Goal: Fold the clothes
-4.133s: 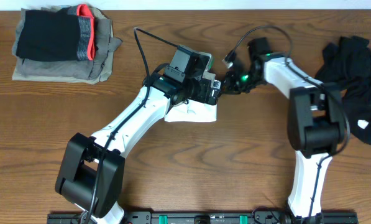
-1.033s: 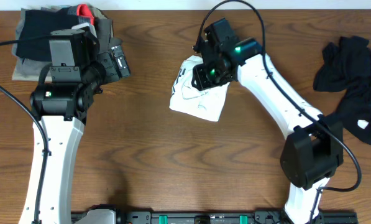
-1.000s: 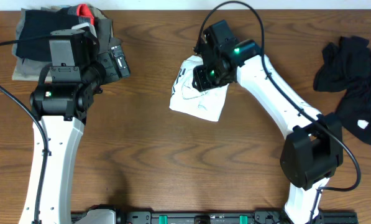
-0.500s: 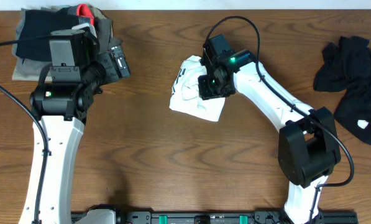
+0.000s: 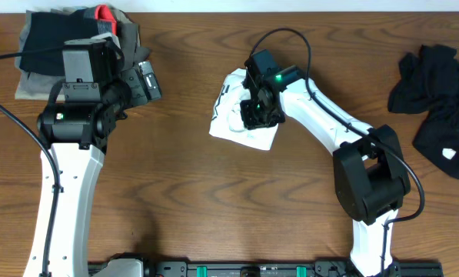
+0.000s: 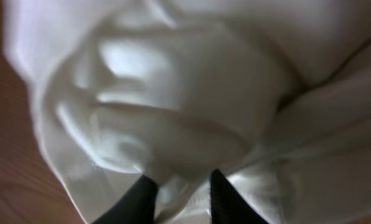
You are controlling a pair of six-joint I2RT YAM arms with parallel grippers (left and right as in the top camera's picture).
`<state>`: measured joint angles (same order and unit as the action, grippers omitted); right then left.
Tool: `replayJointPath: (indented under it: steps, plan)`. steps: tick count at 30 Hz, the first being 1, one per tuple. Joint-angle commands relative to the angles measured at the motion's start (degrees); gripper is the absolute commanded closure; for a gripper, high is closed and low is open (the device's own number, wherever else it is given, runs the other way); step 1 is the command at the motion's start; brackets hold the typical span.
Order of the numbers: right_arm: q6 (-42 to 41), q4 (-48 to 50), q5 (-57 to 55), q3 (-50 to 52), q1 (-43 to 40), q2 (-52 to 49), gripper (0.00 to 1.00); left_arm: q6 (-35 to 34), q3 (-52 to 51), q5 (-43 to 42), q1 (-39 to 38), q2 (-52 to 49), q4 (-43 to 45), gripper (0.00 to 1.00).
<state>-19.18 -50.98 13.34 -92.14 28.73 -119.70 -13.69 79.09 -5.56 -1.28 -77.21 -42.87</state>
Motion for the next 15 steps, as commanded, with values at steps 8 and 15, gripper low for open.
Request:
replayJointPath:
  steps: [8, 15]
  plan:
    - [-0.48, -5.55, 1.68, -0.92, -3.32, 0.46, 0.99, 0.31, -0.11, 0.72, 0.24, 0.04, -0.15, 0.02]
    - [-0.57, -8.87, 0.13, -1.62, -8.52, 5.09, 0.99, 0.33, -0.11, 0.74, 0.24, 0.04, -0.13, 0.02]
